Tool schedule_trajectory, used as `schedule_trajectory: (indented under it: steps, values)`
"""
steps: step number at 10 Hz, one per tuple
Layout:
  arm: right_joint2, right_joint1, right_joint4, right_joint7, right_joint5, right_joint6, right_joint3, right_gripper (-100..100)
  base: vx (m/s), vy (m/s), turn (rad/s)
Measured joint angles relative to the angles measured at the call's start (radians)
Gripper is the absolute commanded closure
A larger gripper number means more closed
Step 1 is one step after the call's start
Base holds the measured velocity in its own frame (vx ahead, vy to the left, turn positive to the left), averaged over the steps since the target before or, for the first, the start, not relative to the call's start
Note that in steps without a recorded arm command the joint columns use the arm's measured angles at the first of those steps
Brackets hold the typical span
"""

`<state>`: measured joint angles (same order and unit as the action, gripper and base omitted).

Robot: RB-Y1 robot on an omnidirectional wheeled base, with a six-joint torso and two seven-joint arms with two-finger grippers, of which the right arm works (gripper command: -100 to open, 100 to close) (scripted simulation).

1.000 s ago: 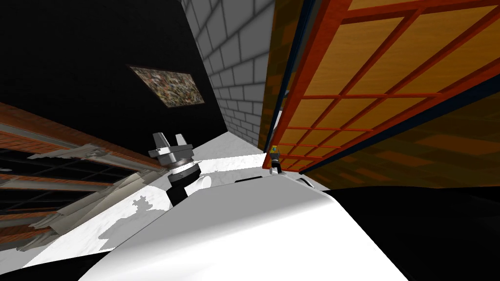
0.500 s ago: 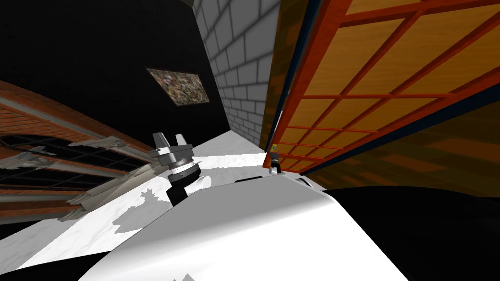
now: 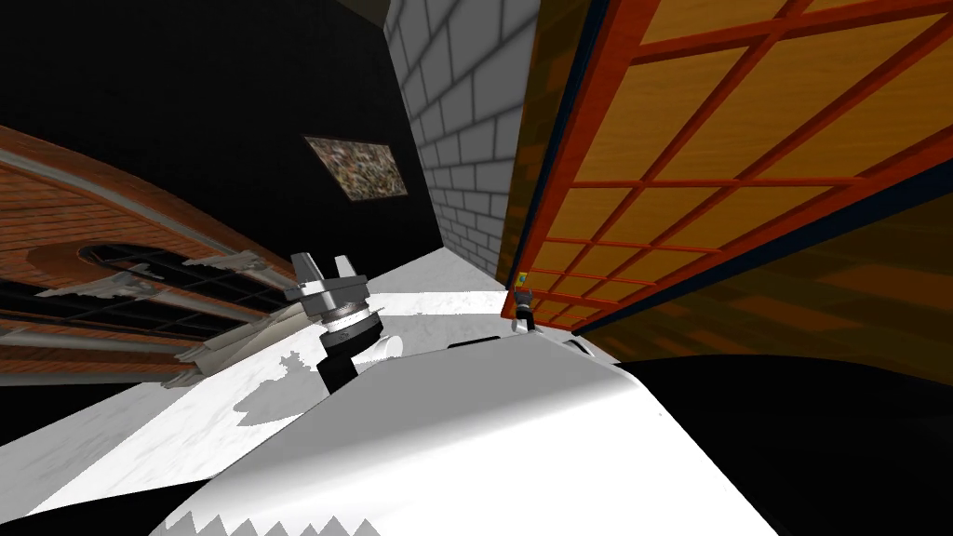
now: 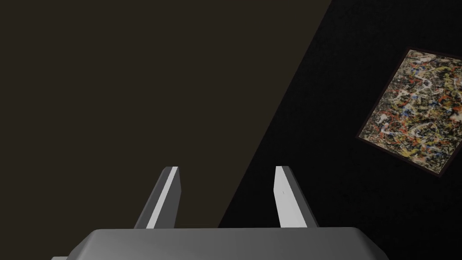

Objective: Pull the door open

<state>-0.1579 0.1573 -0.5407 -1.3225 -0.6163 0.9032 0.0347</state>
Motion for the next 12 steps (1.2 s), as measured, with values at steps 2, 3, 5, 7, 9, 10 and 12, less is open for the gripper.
schedule_trajectory:
  steps: [2,3,5,7,9,10,12]
  values:
    - [-0.024,-0.012,0.004,-0.025,-0.002,0.002,0.000,-100,0.178,-0.011,0.127]
    - [-0.042,-0.020,0.010,-0.048,-0.005,0.006,-0.003,-100,0.264,-0.037,0.118]
    - [-0.064,-0.057,-0.033,-0.060,-0.012,-0.008,-0.009,-100,0.112,-0.010,0.010]
    - [-0.077,-0.042,0.014,-0.086,-0.011,0.013,-0.006,-100,0.086,-0.011,0.085]
    - [-0.101,-0.033,0.054,-0.124,-0.013,0.034,-0.006,-100,0.083,-0.010,0.016]
    - [-0.103,-0.047,0.033,-0.122,-0.014,0.027,-0.007,-100,0.013,0.001,-0.005]
    - [-0.103,-0.048,0.032,-0.122,-0.014,0.026,-0.007,100,-0.004,0.001,-0.003]
